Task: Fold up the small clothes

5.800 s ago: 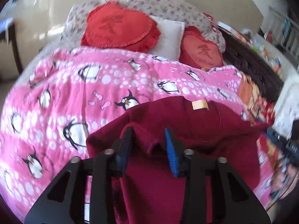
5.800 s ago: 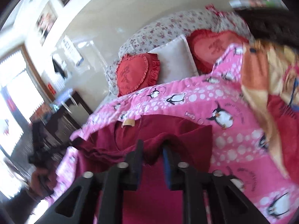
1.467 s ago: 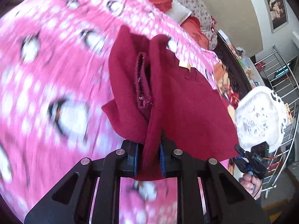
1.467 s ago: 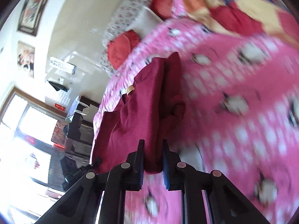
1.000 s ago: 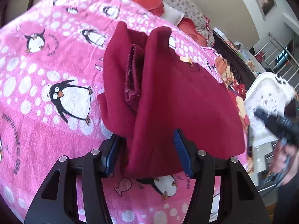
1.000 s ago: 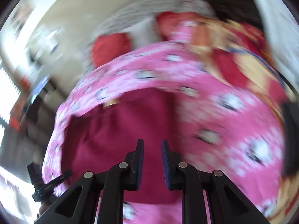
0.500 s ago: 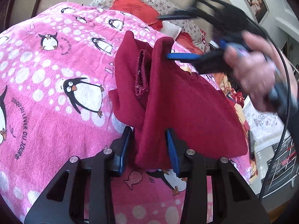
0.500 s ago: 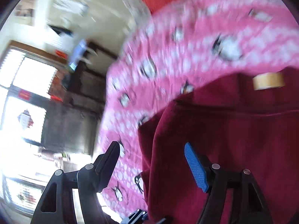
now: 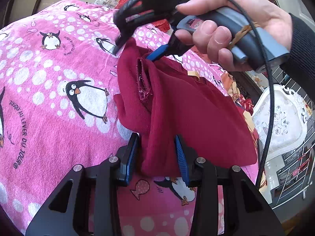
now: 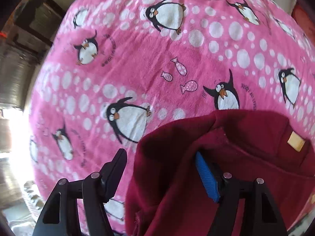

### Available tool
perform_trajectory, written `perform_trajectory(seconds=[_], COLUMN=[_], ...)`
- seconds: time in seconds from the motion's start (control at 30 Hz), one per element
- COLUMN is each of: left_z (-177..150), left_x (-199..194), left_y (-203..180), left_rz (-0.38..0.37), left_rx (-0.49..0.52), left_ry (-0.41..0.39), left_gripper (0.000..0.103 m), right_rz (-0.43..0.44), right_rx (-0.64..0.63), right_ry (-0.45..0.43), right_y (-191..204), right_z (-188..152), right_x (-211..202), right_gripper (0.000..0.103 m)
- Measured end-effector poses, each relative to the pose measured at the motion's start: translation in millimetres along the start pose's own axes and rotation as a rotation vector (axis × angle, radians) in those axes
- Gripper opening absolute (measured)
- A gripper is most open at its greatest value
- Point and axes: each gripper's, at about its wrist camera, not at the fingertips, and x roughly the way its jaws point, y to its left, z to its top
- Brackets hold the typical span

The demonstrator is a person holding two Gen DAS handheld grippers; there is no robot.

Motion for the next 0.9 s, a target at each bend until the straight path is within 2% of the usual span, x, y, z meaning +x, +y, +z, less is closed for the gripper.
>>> perform_trajectory(seconds=[0.03,0.1,0.2,0.23,0.3,0.33,0.4,0.43,0.57,0.7,0.8,0.9], left_z=[-0.3,-0.2,-1.1,-0.9,1.7,4.3,7.9,8.7,5.5,1.4,0.2,-0.9], left_x=[-0.8,-1.9,-2.1,-1.9,-1.7,-1.2,-0.2,-0.4,-1.5,0.5,2.1,2.3], left_y=[0.0,-0.3,-3.5,-4.2,-5.4,-7.2,-8.8,-9.6,-15.6,-16.2,-20.1,-20.6], left_rz=[0.000,-0.005,-0.010,-0.010,0.001,0.021,0.037,0.041,0.078,0.099,0.117,0.122], left_rx=[0.000,-0.003,0.007,0.006,-0.008,-0.015,-0.045,-0.065,-0.070,-0.073,-0.051,-0.041], left_ry=[-0.001,-0.003,-0.002,0.000,0.017,0.027,0.043,0.043,0.032,0.019,0.015,0.008], left_gripper=[0.037,0.039,0.044,0.045,0.045,0.037,0.027,0.026,0.024,0.025,0.025,0.025], right_rz=[-0.013,0.003,0.044,0.063,0.095,0.115,0.148,0.158,0.215,0.254,0.246,0.236], right_rx=[0.002,0.020,0.039,0.056,0.075,0.084,0.089,0.087,0.098,0.130,0.132,0.141], right_ry=[0.003,-0.008,-0.036,-0.050,-0.084,-0.099,-0.130,-0.140,-0.173,-0.160,-0.142,-0.132], right_y=[-0.2,-4.3,-16.5,-22.7,-44.7,-50.8,-61.5,-64.6,-81.8,-94.6,-89.7,-84.8], right_z=[1.7,4.1,0.3,-2.9,-7.5,-10.2,-16.3,-18.8,-29.5,-31.9,-36.5,-33.3], right_x=[2.6,5.1,5.0,3.1,-3.6,-7.0,-15.3,-18.1,-34.2,-34.3,-18.4,-8.0], right_gripper=[0.054,0.048,0.035,0.026,0.014,0.013,0.011,0.011,0.010,0.010,0.016,0.031])
